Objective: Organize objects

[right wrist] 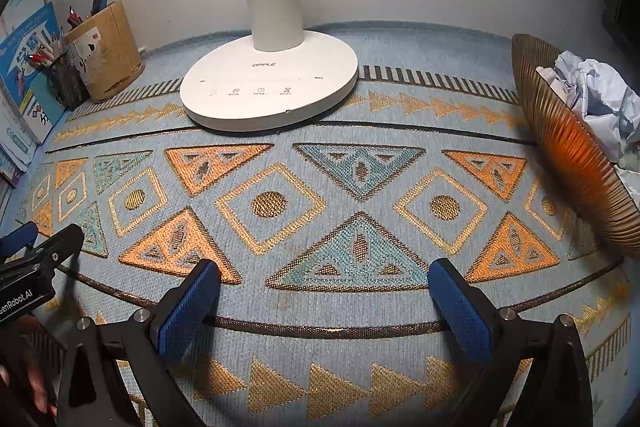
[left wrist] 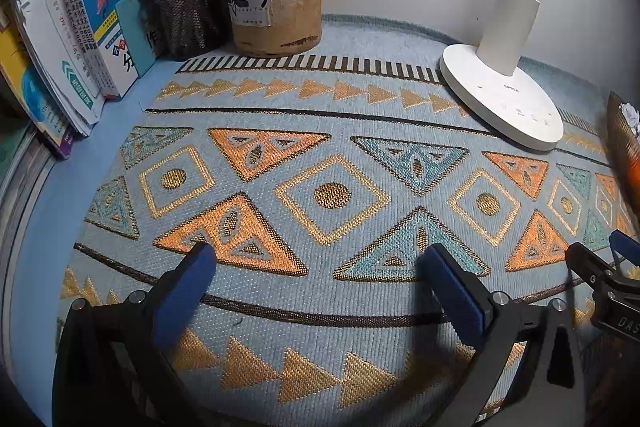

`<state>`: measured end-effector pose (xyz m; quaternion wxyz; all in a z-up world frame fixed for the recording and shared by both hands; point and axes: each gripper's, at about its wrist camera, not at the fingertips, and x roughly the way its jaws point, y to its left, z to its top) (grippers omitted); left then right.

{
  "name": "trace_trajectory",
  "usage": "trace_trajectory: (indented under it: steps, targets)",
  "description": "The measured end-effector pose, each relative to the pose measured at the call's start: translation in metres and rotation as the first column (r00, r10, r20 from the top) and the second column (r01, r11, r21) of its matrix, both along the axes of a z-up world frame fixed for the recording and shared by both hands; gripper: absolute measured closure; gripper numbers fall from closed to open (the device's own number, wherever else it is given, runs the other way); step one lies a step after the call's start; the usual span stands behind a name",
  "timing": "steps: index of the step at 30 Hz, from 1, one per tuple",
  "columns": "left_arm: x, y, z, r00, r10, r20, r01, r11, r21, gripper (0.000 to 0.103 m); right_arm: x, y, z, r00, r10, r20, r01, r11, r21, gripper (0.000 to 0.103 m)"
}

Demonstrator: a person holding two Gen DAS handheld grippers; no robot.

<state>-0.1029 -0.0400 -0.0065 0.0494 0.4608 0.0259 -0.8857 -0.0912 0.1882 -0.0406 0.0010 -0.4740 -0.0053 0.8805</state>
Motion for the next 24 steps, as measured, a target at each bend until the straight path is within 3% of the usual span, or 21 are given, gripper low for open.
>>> trace_trajectory:
  steps: [7, 24]
  targets:
    - [-0.003, -0.002, -0.003, 1.0, 0.014, -0.016, -0.014, 1.0, 0.0, 0.0, 0.015, -0.001, 0.0, 0.999, -0.016, -0.049, 0.016, 1.0, -0.001, 0.0]
    - [-0.003, 0.0, -0.002, 1.0, 0.013, -0.015, -0.013, 1.0, -0.002, 0.0, 0.018, -0.003, 0.0, 0.998, -0.027, -0.049, 0.027, 1.0, 0.001, 0.0]
